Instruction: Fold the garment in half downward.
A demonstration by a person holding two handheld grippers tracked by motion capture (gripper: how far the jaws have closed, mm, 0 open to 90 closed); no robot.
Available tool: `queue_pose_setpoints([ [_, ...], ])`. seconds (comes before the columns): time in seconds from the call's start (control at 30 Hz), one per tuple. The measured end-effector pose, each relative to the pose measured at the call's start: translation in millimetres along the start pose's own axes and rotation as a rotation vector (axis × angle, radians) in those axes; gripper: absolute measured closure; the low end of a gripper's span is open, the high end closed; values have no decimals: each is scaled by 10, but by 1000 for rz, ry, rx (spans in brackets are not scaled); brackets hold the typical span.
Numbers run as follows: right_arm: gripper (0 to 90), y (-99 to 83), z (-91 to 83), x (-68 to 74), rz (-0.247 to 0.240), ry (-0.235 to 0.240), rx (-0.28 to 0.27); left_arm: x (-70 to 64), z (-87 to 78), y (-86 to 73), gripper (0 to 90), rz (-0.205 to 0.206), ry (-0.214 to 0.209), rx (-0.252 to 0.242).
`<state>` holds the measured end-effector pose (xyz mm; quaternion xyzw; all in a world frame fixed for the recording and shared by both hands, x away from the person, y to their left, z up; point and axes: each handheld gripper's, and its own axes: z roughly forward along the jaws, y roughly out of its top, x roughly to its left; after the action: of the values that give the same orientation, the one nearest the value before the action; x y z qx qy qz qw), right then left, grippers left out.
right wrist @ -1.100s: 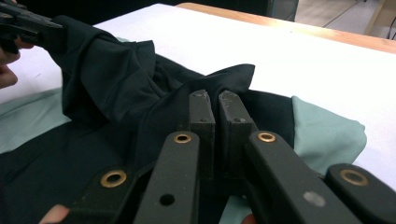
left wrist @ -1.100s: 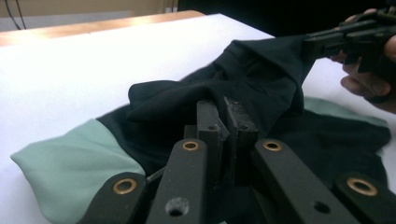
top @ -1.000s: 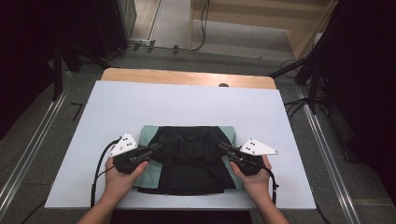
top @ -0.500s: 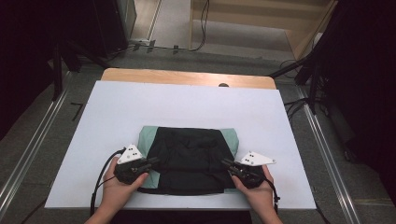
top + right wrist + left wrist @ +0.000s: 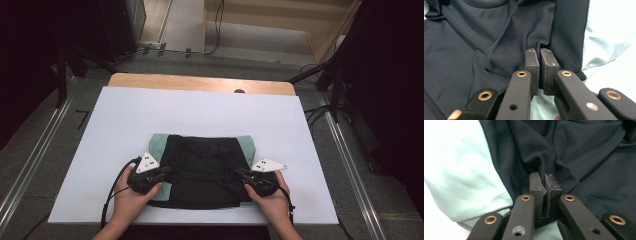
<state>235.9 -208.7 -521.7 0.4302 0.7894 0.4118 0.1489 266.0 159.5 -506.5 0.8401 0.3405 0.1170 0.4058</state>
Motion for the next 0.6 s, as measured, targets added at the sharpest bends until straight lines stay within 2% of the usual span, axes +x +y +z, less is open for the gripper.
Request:
queue_pose_setpoints([
  [0.2, 839, -31, -41, 7, 0, 9, -4, 11, -45, -31, 852, -6, -45, -5],
  [0.3, 800, -32, -62, -3, 10, 30, -23, 28, -70, -31, 817, -23, -72, -32],
  [0.37, 665, -19, -108, -6, 28, 51, -49, 48, -152, -22, 729, -50, -128, -79],
  [0.4, 599, 1, -151, -1, 38, 69, -60, 49, -188, -15, 667, -52, -135, -98],
  [0.53, 505, 98, -292, 25, 10, 81, -110, 41, -323, 61, 471, -43, -133, -150],
  [0.6, 471, 159, -334, 27, 10, 93, -129, 43, -355, 102, 426, -40, -129, -169],
])
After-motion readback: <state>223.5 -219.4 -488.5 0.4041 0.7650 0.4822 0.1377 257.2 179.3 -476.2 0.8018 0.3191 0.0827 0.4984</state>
